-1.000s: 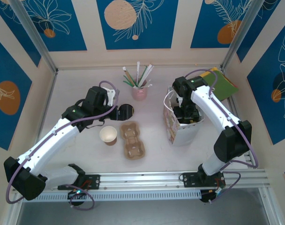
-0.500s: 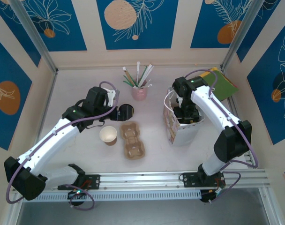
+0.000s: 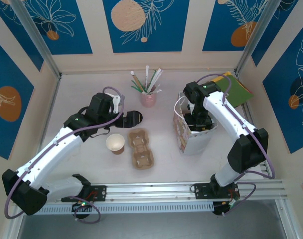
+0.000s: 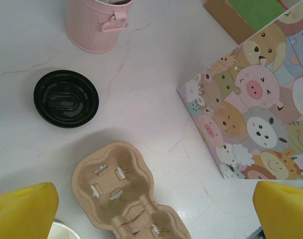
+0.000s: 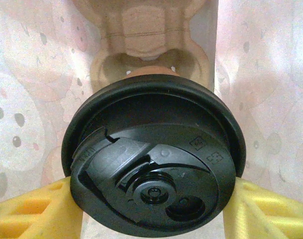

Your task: Pack the takeout coffee

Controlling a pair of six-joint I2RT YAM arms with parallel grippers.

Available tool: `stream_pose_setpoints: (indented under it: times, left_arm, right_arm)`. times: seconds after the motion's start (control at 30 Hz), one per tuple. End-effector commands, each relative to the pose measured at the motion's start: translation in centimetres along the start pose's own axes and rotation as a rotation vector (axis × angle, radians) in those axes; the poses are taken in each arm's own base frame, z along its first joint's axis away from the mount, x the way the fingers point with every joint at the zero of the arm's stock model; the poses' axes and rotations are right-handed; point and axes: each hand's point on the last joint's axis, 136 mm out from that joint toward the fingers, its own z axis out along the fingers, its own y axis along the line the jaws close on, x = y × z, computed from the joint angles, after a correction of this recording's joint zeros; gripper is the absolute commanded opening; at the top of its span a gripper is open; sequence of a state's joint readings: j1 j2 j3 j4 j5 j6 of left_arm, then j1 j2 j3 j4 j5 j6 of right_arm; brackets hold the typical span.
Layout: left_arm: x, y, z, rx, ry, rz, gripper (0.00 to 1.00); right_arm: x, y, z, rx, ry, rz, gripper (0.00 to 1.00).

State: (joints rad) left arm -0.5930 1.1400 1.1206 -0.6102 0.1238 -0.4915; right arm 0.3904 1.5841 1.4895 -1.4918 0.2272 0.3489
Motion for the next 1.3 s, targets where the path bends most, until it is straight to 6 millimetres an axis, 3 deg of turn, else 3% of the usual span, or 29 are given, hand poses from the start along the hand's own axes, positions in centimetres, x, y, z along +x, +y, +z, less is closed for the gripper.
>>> stream_pose_setpoints:
  times: [0.0,1.27]
  left_arm:
    - [0.12,0.79,-0.37,-0.032,-0.011,-0.007,1.00]
    - [-0.02,0.42,0.25,-0.015,0.001,-0.009,1.00]
  right_arm:
    - [0.97,-0.09,-0.29,-0.019,0.009,0.012,0.64]
    - [0.49,0.13,-0.04,-0.035,0.002,0.012,0.64]
